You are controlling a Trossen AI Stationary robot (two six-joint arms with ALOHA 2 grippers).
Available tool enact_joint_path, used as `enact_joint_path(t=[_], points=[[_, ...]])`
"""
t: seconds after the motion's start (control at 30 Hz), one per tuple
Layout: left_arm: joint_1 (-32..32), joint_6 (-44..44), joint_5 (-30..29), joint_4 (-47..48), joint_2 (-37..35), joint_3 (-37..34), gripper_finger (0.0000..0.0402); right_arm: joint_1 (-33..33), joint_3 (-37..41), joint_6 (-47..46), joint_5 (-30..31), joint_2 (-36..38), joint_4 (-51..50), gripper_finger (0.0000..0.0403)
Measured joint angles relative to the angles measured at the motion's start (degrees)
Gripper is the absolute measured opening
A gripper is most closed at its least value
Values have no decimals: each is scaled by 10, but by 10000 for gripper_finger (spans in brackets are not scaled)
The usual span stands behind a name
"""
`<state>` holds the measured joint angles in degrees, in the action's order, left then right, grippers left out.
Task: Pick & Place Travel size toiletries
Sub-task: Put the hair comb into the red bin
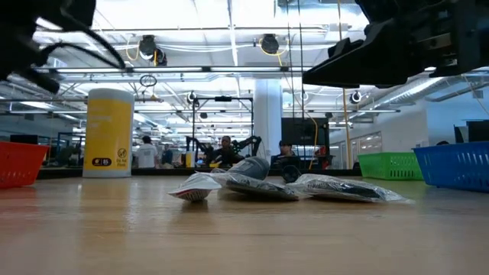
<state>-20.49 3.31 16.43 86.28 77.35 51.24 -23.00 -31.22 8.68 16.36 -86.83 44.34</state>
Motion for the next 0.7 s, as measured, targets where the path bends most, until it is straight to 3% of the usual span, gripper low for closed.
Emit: enact_joint_path(t=[0.37, 0.5, 0.7], points=[[2, 34, 9, -96, 65, -12, 90, 0, 0, 1, 1, 0, 4, 134], [7, 35, -29, -98, 92, -12, 117, 0, 0, 1, 1, 0, 4, 134], [49, -15, -58, -70, 98, 7, 191, 0, 0, 1, 1, 0, 4, 134]])
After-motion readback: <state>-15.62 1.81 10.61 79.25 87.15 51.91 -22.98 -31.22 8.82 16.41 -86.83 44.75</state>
